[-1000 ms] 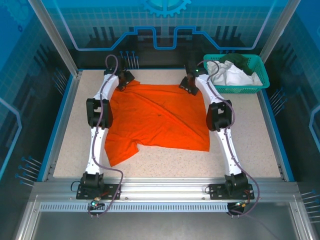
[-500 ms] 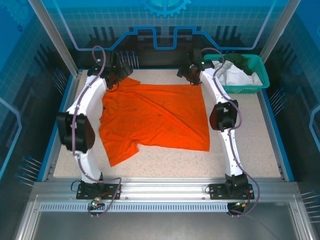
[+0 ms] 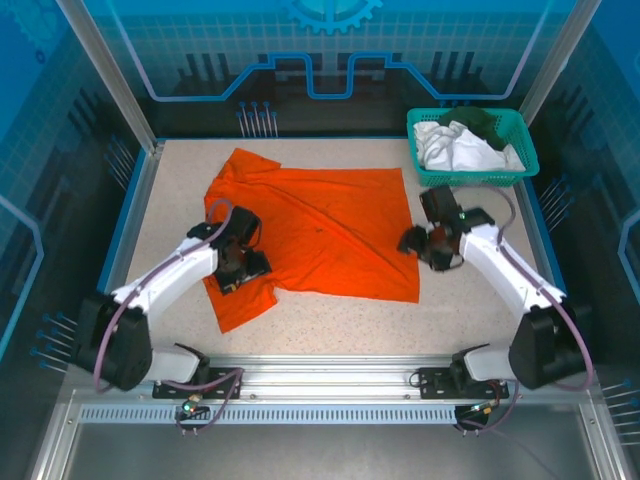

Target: Fold and stack the t-shirts

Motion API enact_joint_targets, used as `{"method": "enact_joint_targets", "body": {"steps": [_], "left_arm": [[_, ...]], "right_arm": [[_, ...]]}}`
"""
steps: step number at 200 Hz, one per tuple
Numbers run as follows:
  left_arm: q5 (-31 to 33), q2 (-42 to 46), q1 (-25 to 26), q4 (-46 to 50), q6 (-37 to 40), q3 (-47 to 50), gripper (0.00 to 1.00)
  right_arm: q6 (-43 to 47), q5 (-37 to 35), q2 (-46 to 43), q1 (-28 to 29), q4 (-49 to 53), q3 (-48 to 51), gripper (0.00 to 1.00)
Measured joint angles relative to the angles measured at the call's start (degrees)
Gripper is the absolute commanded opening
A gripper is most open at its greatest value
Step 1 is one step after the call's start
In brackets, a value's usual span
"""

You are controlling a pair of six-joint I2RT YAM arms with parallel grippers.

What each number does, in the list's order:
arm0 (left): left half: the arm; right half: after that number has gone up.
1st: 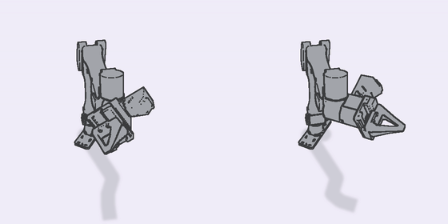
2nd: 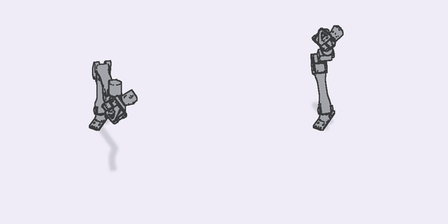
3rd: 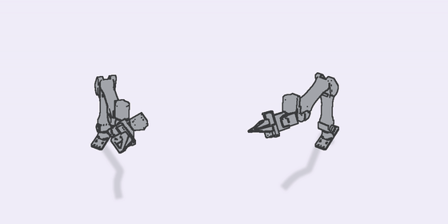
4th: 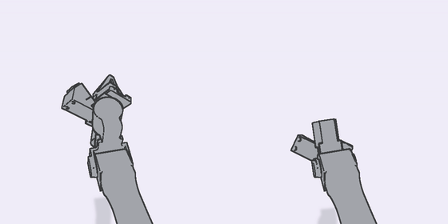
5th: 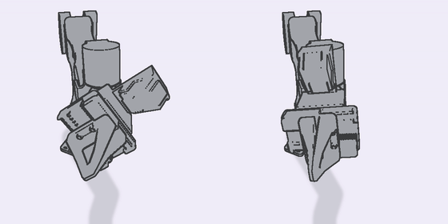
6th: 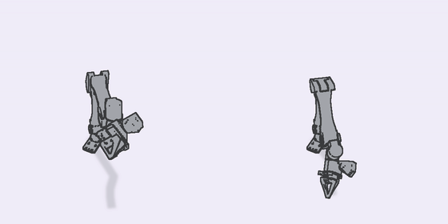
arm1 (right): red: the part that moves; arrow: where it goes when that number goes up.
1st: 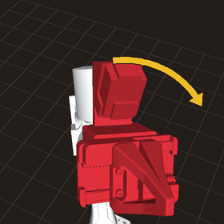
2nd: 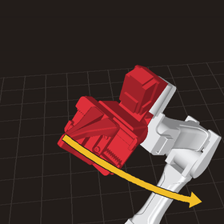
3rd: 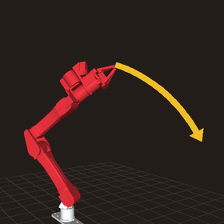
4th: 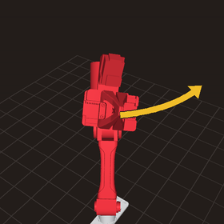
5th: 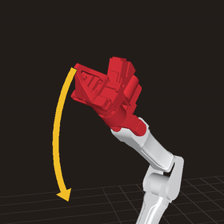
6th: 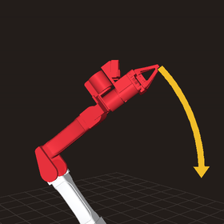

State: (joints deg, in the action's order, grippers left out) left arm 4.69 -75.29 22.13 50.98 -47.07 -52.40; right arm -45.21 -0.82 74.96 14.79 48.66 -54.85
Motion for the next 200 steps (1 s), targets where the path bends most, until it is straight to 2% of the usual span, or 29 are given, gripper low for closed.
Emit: {"method": "enact_joint_targets", "body": {"steps": [27, 57, 84, 118, 157, 200], "left_arm": [[1.09, 6.01, 3.02, 5.35, -5.92, 0.74, 0.77], [1.07, 12.37, 2.99, 8.35, -12.61, 6.19, 0.76], [-0.83, 16.98, 0.87, 7.98, -14.69, 11.41, 0.76], [-5.27, 18.86, -6.23, 5.03, -14.36, 18.27, 0.75], [-9.73, 19.82, -6.60, 0.79, -14.27, 23.04, 0.75], [-10.14, 20.81, -6.60, -0.33, -12.39, 24.13, 0.73]], "right_arm": [[0.44, 3.72, -3.72, -2.23, -1.57, 10.54, 0.61], [2.36, 7.39, -4.09, -4.55, -5.29, 15.56, 0.51], [2.84, 9.90, -4.07, -7.06, -8.74, 17.57, 0.43], [1.27, 10.84, -3.61, -7.08, -12.17, 19.56, 0.43], [-0.24, 10.12, -3.58, -7.08, -12.37, 21.92, 0.44], [-0.90, 10.05, -1.90, -7.08, -13.22, 22.71, 0.43]]}}
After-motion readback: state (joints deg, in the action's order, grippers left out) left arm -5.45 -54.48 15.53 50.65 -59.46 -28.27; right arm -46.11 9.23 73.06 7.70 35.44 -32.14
